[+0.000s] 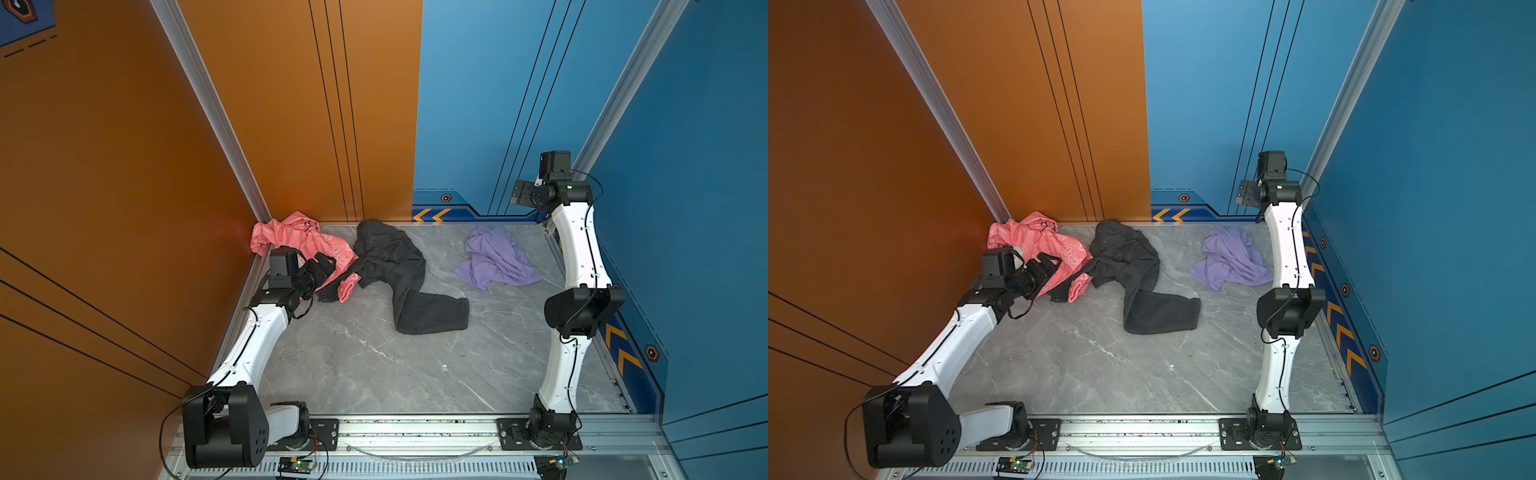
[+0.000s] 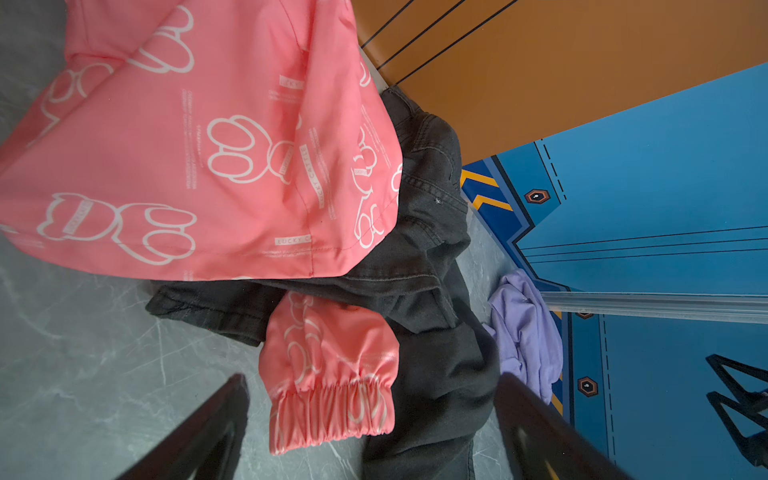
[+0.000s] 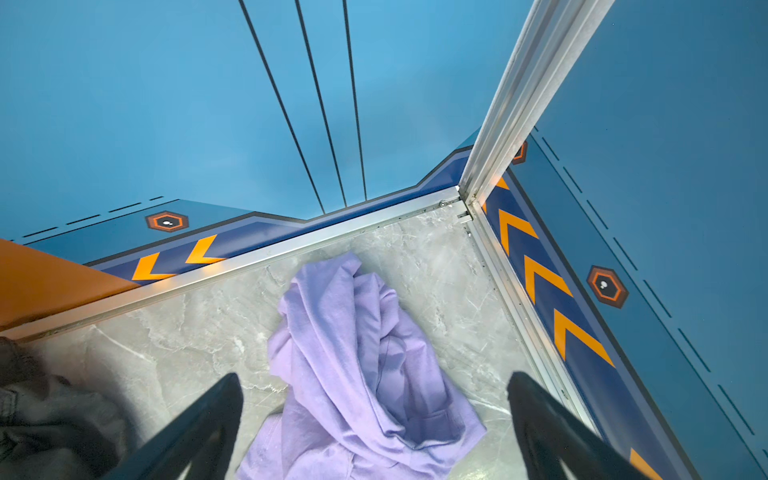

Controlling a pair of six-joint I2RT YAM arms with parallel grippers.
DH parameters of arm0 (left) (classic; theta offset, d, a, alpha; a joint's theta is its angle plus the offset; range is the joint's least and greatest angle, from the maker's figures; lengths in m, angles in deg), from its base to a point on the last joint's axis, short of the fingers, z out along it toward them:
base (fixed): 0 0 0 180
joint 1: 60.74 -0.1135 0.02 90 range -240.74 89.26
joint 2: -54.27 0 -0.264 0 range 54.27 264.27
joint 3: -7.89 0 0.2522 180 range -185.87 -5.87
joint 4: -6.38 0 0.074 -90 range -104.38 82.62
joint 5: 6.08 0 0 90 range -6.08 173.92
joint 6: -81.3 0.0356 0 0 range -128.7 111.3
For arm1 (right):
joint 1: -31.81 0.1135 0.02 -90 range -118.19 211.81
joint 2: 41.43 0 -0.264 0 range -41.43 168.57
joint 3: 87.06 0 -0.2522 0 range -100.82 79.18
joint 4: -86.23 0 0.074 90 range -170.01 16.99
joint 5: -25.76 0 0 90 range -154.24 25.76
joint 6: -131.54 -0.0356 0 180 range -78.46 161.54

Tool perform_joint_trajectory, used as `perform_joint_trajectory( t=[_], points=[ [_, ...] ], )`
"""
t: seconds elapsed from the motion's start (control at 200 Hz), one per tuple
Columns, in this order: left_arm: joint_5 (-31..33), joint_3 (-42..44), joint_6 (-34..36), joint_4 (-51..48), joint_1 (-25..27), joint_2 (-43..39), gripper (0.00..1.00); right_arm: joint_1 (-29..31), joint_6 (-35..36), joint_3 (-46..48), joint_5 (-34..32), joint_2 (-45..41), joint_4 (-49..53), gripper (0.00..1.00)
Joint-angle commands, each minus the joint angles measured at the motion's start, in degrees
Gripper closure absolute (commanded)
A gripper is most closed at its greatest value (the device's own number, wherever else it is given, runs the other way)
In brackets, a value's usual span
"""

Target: Pick out a specific cloth from the pile

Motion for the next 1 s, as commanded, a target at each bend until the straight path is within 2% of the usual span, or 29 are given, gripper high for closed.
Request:
perform_joint_trajectory(
  t=[0.0,0.24,0.435,0.611,0.801,0.996],
  points=[
    [2.0,-1.3,0.5,0.3,0.4,-0.3,0.07,0.4,-0.5,1.0,1.9,-3.4,-0.9,0.00],
    [3.3,-1.4,2.1,0.3,0.3,-0.9,0.07,0.3,0.5,8.2,3.4,-12.3,-8.7,0.00],
    [3.6,-2.2,2.8,0.3,0.4,-0.3,0.07,0.0,1.6,22.3,4.0,-22.4,-18.3,0.00],
    [3.2,-3.2,3.1,0.3,0.7,0.9,0.07,-0.5,2.1,36.2,7.3,-29.4,-25.0,0.00],
    [3.1,-3.9,3.2,0.3,1.3,1.8,0.07,-0.2,0.2,47.7,8.4,-30.9,-23.6,0.00],
    [3.2,-3.5,3.2,0.3,1.6,1.5,0.07,0.0,-3.0,55.3,7.2,-27.6,-21.1,0.01]
  ],
)
